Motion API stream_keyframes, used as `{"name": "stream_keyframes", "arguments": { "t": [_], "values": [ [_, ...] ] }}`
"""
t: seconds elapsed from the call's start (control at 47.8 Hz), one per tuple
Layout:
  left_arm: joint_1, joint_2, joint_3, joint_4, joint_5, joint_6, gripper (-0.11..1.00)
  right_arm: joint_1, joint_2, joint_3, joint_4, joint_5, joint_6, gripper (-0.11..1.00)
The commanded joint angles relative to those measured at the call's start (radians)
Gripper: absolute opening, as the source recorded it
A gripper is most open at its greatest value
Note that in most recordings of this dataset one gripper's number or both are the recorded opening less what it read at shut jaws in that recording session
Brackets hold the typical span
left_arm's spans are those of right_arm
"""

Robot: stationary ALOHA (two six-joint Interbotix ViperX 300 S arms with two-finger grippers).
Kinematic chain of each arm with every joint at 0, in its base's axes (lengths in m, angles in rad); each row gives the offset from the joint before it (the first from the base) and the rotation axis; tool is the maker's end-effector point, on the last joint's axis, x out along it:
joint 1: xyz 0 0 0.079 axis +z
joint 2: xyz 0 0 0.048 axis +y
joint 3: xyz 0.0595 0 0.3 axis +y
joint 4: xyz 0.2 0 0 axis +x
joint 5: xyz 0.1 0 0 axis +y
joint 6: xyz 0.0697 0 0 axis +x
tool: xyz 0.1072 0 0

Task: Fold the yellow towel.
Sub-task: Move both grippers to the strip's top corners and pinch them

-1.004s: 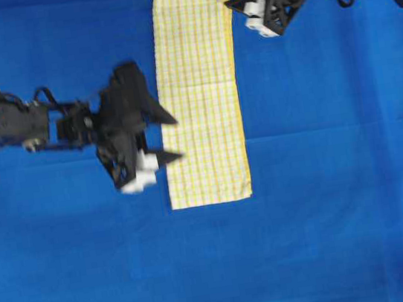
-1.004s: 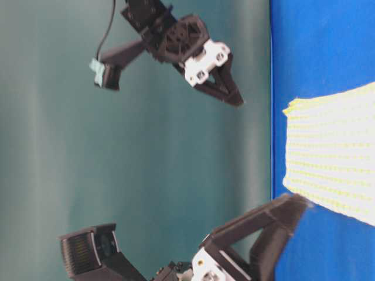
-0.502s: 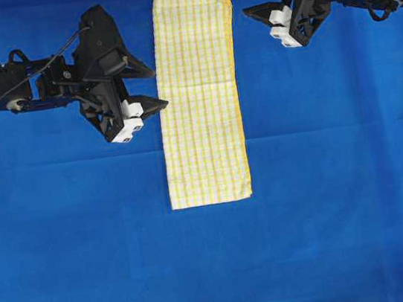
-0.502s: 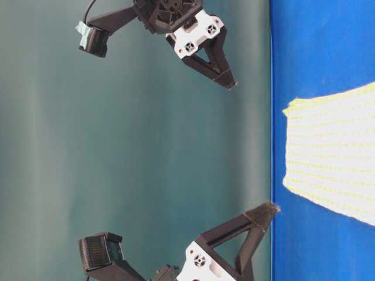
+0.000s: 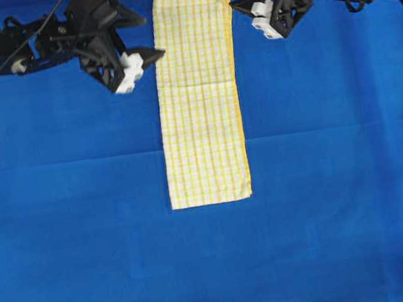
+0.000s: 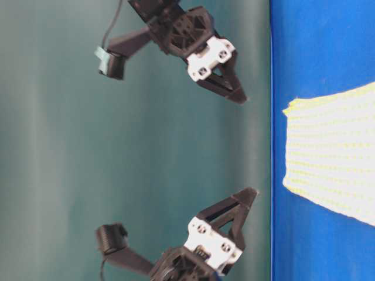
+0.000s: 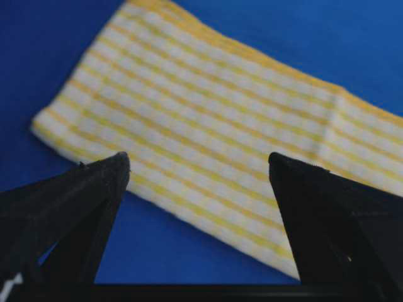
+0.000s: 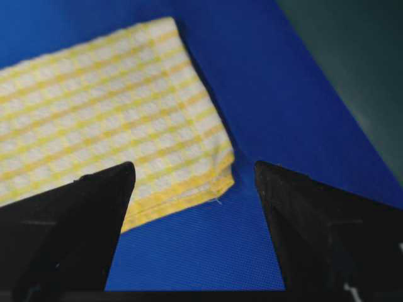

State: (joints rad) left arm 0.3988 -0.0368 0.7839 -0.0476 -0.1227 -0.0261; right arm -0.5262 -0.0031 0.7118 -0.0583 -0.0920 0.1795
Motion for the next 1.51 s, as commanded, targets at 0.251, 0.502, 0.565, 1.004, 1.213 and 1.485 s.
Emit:
{"name": "stream_keyframes", "arguments": {
  "t": [0.251,0.502,0.565,1.004,1.213,1.485],
  "values": [
    [0.121,0.143,-0.08,0.002,-0.1,0.025,0.88,-0.043,0.144,-0.078,0.046,-0.054,0.002,0.8],
    [0.143,0.265,-0.12,0.002,-0.166,0.025,0.89,-0.051,0.224,-0.109,0.083,-0.081,0.002,0.8],
    [0.141,0.291,-0.129,0.0,-0.169,0.025,0.9,-0.051,0.238,-0.114,0.094,-0.083,0.002,0.8],
    [0.153,0.334,-0.152,-0.008,-0.17,0.018,0.86,-0.048,0.307,-0.129,0.207,-0.11,0.002,0.77],
    [0.153,0.336,-0.153,-0.008,-0.172,0.012,0.49,-0.044,0.319,-0.129,0.215,-0.126,0.0,0.49],
    [0.147,0.336,-0.153,-0.008,-0.19,0.026,0.01,-0.04,0.319,-0.129,0.213,-0.141,-0.006,0.04]
  ]
}}
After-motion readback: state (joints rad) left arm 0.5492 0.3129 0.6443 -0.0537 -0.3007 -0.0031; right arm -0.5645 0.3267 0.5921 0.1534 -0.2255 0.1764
